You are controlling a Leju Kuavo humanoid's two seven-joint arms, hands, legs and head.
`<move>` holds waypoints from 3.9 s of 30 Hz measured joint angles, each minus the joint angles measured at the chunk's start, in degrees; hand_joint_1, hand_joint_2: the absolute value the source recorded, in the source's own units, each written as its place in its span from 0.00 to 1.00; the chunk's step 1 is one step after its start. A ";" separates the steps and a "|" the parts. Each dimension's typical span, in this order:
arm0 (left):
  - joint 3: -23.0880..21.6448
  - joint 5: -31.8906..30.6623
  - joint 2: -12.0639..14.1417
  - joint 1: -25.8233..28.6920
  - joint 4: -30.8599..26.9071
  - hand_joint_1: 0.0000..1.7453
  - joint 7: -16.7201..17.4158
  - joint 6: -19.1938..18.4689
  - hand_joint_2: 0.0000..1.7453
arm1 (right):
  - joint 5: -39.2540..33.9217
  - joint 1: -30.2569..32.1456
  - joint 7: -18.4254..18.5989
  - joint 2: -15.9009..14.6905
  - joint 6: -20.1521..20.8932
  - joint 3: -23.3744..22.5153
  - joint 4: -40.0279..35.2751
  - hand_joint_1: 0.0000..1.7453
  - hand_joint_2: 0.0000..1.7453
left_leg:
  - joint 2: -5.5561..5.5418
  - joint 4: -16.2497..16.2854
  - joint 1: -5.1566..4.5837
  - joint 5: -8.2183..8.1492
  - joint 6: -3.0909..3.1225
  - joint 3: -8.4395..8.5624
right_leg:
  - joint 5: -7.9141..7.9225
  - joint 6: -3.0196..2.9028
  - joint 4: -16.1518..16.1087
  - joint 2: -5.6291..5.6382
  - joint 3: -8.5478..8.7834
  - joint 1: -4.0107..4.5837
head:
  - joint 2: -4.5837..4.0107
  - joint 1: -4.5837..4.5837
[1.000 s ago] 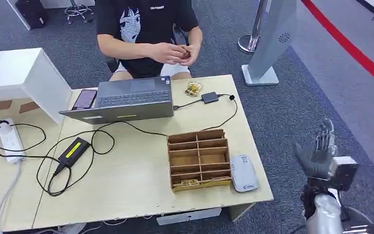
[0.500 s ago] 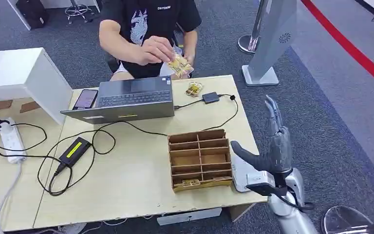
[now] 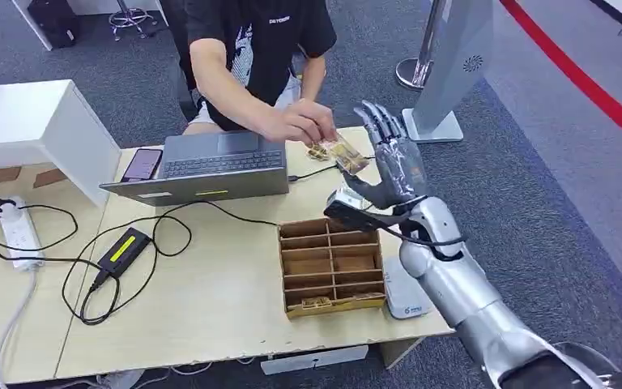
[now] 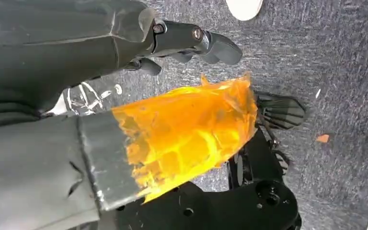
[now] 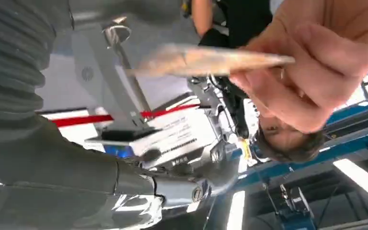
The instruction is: Pass the card to the sensor for recognition and then transmit it.
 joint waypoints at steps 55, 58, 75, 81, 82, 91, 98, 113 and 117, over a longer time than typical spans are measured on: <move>5.85 1.18 -0.90 2.01 0.00 0.00 -2.14 0.52 1.00 | -9.44 41.93 -8.66 -14.49 10.37 -19.43 -26.45 1.00 1.00 | -0.19 0.01 -0.03 -0.36 0.20 -0.12 | -0.24 0.25 -0.17 -0.26 0.01 -0.02 | 0.02 0.00; 5.85 1.18 -0.90 2.00 0.00 0.00 -1.99 0.57 1.00 | -7.86 41.71 -7.65 -15.01 11.31 -18.57 -25.75 1.00 1.00 | -0.19 0.01 -0.03 -0.35 0.19 -0.12 | -0.24 0.24 -0.16 -0.26 0.02 -0.02 | 0.02 0.00; 5.85 1.18 -0.90 1.86 0.00 0.00 -0.89 0.70 1.00 | 3.76 36.38 0.68 -16.17 7.75 -10.53 -19.17 1.00 1.00 | -0.18 0.02 -0.03 -0.35 0.19 -0.11 | -0.24 0.25 -0.16 -0.26 0.01 -0.02 | 0.00 0.00; 5.85 1.18 -0.90 1.88 0.00 0.00 -0.74 0.81 1.00 | 8.63 36.08 5.38 -17.33 5.04 -9.04 -18.80 1.00 1.00 | -0.18 0.01 -0.03 -0.35 0.19 -0.12 | -0.24 0.25 -0.16 -0.26 0.01 -0.02 | 0.00 0.00; 5.83 1.18 -0.90 1.88 0.00 0.00 -0.74 0.83 1.00 | 8.99 36.08 5.64 -17.48 4.88 -8.91 -18.80 1.00 1.00 | -0.18 0.01 -0.03 -0.35 0.19 -0.12 | -0.24 0.25 -0.16 -0.26 0.01 -0.02 | 0.00 0.00; 5.83 1.18 -0.90 1.88 0.00 0.00 -0.54 0.85 1.00 | 11.19 36.01 7.43 -18.75 5.39 -7.67 -18.84 1.00 1.00 | -0.18 0.01 -0.03 -0.35 0.19 -0.11 | -0.24 0.25 -0.16 -0.26 0.01 -0.02 | 0.00 0.00; 5.83 1.18 -0.90 1.87 0.00 0.00 -0.30 0.83 1.00 | 11.83 34.59 7.54 -19.73 8.07 -5.61 -18.84 1.00 1.00 | -0.17 0.01 -0.03 -0.35 0.19 -0.10 | -0.24 0.24 -0.16 -0.24 0.01 -0.02 | 0.00 -0.02; 5.83 1.18 -0.87 1.88 0.00 0.00 -0.30 0.81 1.00 | 13.05 32.01 9.62 -22.64 6.30 -2.57 -20.92 1.00 1.00 | -0.18 0.02 -0.04 -0.35 0.19 -0.11 | -0.24 0.25 -0.16 -0.24 0.01 -0.02 | 0.00 0.00; 5.83 1.18 -0.87 1.87 0.00 0.00 -0.30 0.81 1.00 | 13.77 31.07 9.97 -23.95 3.99 -2.70 -24.02 1.00 1.00 | -0.17 0.02 -0.04 -0.35 0.19 -0.10 | -0.24 0.25 -0.16 -0.24 0.01 -0.02 | 0.00 0.00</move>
